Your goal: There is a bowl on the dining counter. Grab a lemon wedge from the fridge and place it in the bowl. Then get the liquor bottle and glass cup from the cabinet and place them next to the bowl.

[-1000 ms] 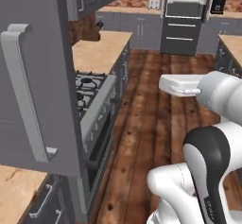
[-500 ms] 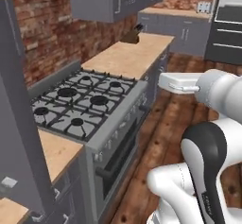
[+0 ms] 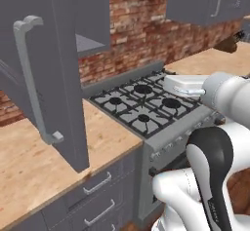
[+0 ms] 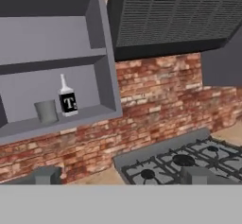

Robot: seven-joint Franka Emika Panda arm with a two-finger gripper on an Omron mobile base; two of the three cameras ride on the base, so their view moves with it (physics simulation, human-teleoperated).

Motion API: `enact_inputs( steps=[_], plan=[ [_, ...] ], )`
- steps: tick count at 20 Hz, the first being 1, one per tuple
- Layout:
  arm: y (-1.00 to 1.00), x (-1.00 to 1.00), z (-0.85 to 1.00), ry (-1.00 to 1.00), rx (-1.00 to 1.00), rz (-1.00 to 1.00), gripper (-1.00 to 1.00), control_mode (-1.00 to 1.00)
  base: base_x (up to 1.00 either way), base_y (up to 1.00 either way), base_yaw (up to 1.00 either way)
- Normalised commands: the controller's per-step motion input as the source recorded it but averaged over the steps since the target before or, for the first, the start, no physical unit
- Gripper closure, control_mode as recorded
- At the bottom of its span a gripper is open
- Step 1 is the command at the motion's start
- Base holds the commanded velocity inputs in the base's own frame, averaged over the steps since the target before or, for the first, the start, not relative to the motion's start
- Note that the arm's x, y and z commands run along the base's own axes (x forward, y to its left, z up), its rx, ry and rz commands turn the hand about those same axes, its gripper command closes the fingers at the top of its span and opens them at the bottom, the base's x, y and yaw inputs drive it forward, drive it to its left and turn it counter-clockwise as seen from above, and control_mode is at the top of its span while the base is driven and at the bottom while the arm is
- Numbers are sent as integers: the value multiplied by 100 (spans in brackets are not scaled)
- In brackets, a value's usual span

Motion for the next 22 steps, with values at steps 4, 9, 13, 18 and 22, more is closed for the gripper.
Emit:
enact_inputs(
  steps=[4, 9, 13, 18, 22],
  plan=[
    [0, 0, 0, 0, 0, 0, -100, 100, 79, 0, 47],
    [0, 0, 0, 0, 0, 0, -100, 100, 40, 16, 19],
    [0, 0, 0, 0, 0, 0, -100, 100, 56, 10, 11],
    [0, 0, 0, 0, 0, 0, -100, 100, 50, -10, 35],
    [0, 0, 0, 0, 0, 0, -100, 100, 3, -21, 29]
  ],
)
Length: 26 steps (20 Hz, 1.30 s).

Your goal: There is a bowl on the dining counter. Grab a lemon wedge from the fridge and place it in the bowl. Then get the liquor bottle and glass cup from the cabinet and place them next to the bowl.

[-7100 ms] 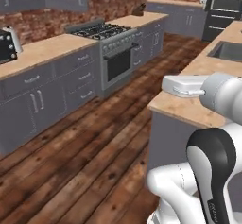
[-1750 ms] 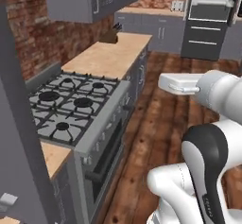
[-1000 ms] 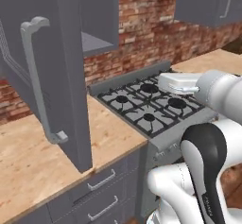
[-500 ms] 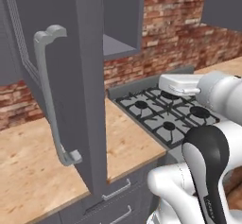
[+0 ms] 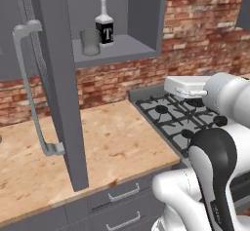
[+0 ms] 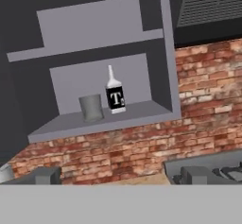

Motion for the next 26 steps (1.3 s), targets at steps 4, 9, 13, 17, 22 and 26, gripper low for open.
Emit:
enact_inputs(
  steps=[4, 9, 13, 17, 22, 26],
  plan=[
    [0, 0, 0, 0, 0, 0, -100, 100, 37, -2, 22],
    [0, 0, 0, 0, 0, 0, -100, 100, 59, -6, 17],
    [0, 0, 0, 0, 0, 0, -100, 100, 69, -7, 11],
    [0, 0, 0, 0, 0, 0, -100, 100, 65, -9, 9],
    [0, 0, 0, 0, 0, 0, -100, 100, 1, -24, 14],
    [0, 0, 0, 0, 0, 0, -100, 100, -73, -21, 33]
  ],
)
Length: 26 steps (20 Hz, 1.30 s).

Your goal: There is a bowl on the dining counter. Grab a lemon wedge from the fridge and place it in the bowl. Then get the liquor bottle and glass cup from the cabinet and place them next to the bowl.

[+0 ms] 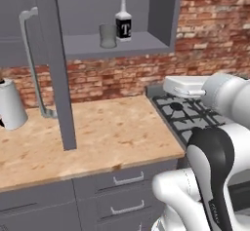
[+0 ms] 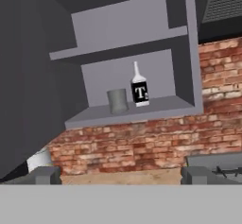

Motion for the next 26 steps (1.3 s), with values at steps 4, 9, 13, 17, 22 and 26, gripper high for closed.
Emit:
enact_inputs(
  steps=[4, 9, 13, 17, 22, 26],
  plan=[
    [0, 0, 0, 0, 0, 0, -100, 100, -22, -24, 35],
    [0, 0, 0, 0, 0, 0, -100, 100, 48, -24, 22],
    [0, 0, 0, 0, 0, 0, -100, 100, 44, -19, 3],
    [0, 0, 0, 0, 0, 0, -100, 100, 43, -3, -26],
    [0, 0, 0, 0, 0, 0, -100, 100, 45, 0, -49],
    [0, 0, 0, 0, 0, 0, -100, 100, 59, 13, -48]
  ],
)
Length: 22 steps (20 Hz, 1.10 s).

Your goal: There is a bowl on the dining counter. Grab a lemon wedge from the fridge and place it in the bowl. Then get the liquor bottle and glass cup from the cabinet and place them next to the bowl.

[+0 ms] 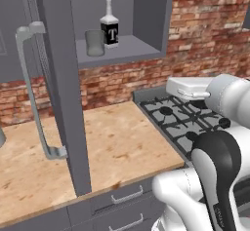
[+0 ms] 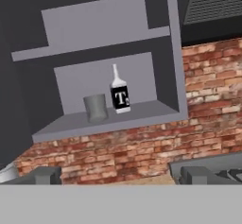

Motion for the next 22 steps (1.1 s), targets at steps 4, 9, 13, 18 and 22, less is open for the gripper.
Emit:
enact_inputs(
  steps=[4, 9, 13, 18, 22],
  plan=[
    [0, 0, 0, 0, 0, 0, -100, 100, 89, 27, -13],
    [0, 0, 0, 0, 0, 0, -100, 100, 100, 9, 19],
    [0, 0, 0, 0, 0, 0, -100, 100, 82, 0, 44],
    [0, 0, 0, 0, 0, 0, -100, 100, 12, 0, 7],
    [0, 0, 0, 0, 0, 0, -100, 100, 6, 0, 0]
  ],
)
